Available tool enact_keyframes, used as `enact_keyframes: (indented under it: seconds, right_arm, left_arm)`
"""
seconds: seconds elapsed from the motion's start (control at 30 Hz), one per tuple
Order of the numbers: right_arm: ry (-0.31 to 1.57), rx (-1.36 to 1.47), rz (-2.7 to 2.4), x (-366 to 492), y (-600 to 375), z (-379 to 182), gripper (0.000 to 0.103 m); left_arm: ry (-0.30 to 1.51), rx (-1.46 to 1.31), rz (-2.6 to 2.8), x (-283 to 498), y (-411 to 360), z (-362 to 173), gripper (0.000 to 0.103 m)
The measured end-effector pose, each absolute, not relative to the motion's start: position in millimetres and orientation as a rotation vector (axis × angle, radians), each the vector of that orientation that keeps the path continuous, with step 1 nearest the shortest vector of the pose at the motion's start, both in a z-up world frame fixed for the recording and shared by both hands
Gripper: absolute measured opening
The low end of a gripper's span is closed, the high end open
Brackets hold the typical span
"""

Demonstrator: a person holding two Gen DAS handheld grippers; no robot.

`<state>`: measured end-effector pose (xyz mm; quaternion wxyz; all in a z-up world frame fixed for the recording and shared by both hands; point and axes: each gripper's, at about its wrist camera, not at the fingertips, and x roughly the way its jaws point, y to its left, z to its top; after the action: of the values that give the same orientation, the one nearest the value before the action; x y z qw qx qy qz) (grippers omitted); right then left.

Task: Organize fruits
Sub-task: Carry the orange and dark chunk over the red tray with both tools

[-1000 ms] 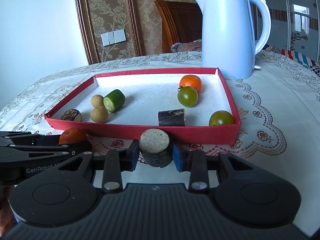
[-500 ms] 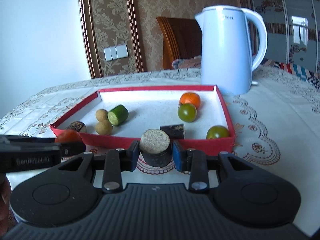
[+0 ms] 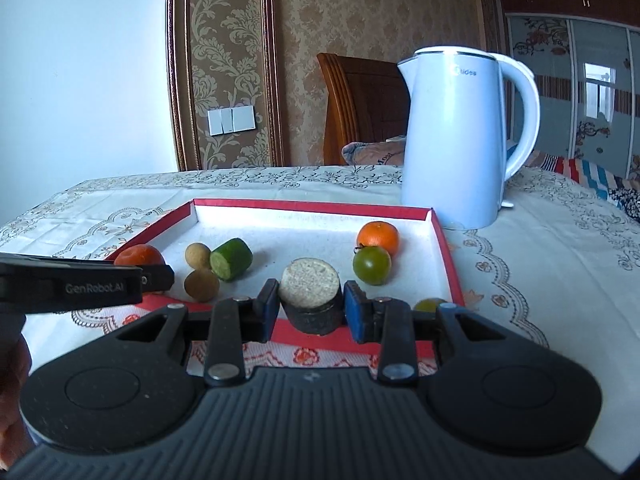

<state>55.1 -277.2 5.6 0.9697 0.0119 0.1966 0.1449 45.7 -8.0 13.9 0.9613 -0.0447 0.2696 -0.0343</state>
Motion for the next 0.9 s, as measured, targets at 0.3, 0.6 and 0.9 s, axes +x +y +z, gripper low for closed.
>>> enact_keyframes:
  seconds: [0.3,0.6,0.9]
  right_arm:
    - [0.450,-0.020,0.282,94.2,-263.7,6.2,0.033]
    - [0.497,-0.028,0.250,123.6,-254.0,-1.3,0.032]
    - [0.507,-0.011,0.232,142.6,-254.7,-3.6,0.031]
  left_arm:
    - [0.566,-0.056,-0.029,70.5,-15.1,9.4,0.042]
    - [0.564,-0.043,0.016,95.0,-17.4,6.1,0.042]
    - [0.594,-0.081,0.041,113.0,-0.7,0.1,0.042]
